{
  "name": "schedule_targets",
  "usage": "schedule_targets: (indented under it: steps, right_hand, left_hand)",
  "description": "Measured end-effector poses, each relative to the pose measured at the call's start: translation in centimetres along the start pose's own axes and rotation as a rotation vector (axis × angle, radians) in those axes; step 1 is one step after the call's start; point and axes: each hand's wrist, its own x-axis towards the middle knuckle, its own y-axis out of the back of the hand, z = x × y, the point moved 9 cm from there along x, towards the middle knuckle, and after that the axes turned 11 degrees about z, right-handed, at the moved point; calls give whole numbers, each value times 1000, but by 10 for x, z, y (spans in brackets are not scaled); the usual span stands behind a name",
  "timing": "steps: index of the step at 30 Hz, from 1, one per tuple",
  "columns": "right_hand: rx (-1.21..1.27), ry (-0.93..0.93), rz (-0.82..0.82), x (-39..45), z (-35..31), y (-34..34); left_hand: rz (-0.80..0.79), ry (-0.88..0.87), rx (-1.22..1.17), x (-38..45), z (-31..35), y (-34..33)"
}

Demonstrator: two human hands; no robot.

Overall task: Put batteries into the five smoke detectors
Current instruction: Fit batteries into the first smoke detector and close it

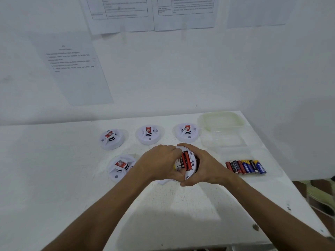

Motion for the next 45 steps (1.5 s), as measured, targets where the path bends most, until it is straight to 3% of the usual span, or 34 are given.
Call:
schedule_targets:
  steps: [8,16,27,34,40,45]
  right_hand:
    - [-15,-16,-8,2,2,1]
    - [-5,-16,-16,1,1,0]
    - [21,-20,-8,-3,-2,1]
    - [73,-6,-14,-4,-8,4]
    - [76,-13,21,-1,-11,12]
    - [90,-21,45,6,-18,14]
  left_hand:
    - [144,-117,12,-3,8,2]
    - [188,-160,12,-5,11,6]
    - [253,-135,16,-3,10,9]
    - [151,-222,64,-6,19,3]
    - [208,-251,11,-8,13,9]
    - [144,-112,-30,-4,-2,14]
